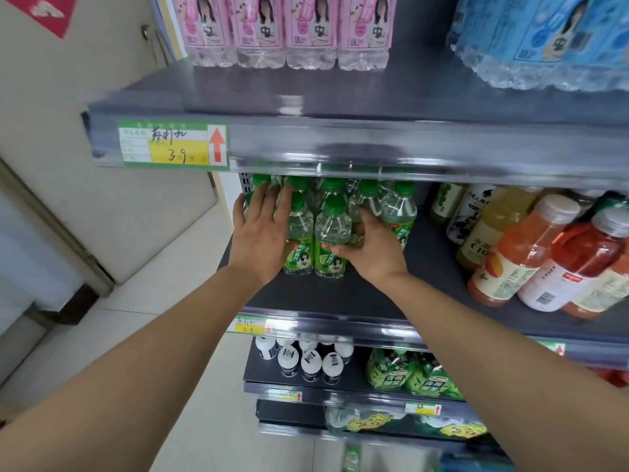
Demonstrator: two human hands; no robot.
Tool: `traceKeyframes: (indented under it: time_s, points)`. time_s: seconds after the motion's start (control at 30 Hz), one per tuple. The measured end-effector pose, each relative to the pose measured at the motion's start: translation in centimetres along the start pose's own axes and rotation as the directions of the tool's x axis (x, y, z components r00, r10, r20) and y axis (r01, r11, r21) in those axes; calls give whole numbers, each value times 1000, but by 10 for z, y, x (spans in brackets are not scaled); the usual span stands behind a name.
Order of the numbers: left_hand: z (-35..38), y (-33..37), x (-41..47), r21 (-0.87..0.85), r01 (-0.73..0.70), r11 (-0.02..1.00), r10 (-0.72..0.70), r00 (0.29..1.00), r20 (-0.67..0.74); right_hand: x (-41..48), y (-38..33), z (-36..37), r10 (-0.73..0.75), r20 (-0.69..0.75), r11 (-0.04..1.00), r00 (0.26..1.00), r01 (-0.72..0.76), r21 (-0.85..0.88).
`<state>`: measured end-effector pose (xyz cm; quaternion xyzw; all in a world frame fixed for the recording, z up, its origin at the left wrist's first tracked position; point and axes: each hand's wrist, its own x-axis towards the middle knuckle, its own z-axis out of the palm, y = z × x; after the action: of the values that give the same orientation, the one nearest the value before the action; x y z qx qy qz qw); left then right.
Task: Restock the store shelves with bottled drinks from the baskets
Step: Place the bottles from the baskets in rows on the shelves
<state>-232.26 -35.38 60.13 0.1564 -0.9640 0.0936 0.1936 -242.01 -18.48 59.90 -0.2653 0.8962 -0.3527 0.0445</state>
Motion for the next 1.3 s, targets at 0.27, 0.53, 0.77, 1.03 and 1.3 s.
traceKeyframes:
  time_s: [0.27, 0.53, 0.77, 1.03, 1.3]
  points:
    - [-29, 32, -35, -55, -40, 998, 41, 999, 20, -53, 14, -47, 11, 157, 962, 988, 32, -272]
    - [-65, 108, -82, -228, -81, 970, 149, 942, 299, -135, 48, -109, 65, 200, 828, 978, 59, -558]
    - [-73, 180, -99, -296, -253, 921, 346, 880, 324, -212, 100, -154, 263, 139, 777, 955, -124, -617]
    - [-79, 274, -113, -390, -502, 772, 619, 733, 282, -320, 151, -199, 548, -63, 651, 834, -473, -593]
    - [-96, 388, -171, -468, -710, 527, 844, 502, 189, -456, 192, -225, 766, -215, 473, 605, -758, -450]
